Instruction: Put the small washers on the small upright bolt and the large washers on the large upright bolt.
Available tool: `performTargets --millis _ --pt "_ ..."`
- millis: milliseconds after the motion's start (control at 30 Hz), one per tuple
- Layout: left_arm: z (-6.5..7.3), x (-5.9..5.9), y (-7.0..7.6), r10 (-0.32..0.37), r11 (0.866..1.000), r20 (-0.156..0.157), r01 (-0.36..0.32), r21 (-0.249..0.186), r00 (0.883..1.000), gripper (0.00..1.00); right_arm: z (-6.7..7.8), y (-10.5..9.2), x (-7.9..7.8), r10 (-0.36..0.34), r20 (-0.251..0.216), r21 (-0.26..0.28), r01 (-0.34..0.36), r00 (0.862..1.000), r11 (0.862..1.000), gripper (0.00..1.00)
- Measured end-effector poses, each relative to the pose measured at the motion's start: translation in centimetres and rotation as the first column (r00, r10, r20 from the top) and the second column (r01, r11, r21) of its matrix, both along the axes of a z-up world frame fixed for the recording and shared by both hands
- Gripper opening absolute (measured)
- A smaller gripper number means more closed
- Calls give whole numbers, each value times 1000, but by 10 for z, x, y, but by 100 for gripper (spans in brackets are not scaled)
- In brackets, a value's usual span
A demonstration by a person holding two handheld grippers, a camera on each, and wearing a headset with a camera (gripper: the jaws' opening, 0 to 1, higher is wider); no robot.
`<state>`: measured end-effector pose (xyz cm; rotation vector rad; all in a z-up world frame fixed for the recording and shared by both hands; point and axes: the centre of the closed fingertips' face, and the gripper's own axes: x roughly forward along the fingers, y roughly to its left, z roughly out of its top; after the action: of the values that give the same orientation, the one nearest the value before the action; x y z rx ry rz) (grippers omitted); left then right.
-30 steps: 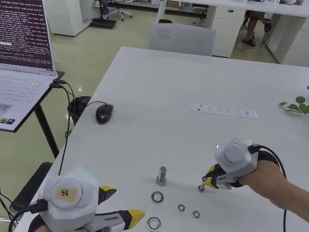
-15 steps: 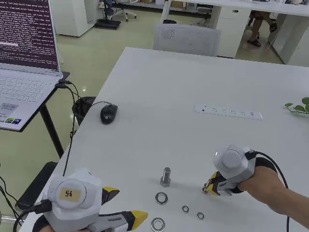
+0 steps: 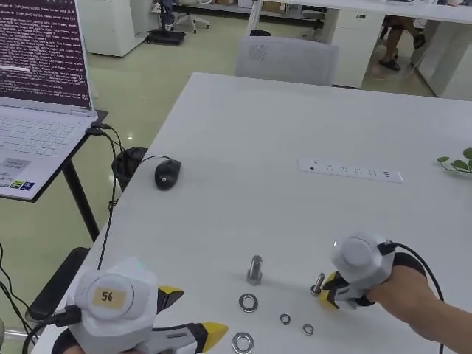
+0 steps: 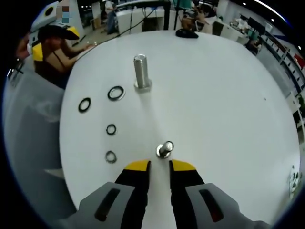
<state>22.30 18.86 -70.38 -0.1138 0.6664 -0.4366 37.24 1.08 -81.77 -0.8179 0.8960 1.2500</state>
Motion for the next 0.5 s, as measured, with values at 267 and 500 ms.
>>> performTargets --millis 267,500 --pt "0 0 -3 -9 1000 1 9 -2 1000 55 -5 -8 -35 85 -57 17 -84 995 996 17" --pt "1 1 -7 -20 1000 3 20 -4 1000 55 -6 11 -70 250 -47 29 -249 967 968 19"
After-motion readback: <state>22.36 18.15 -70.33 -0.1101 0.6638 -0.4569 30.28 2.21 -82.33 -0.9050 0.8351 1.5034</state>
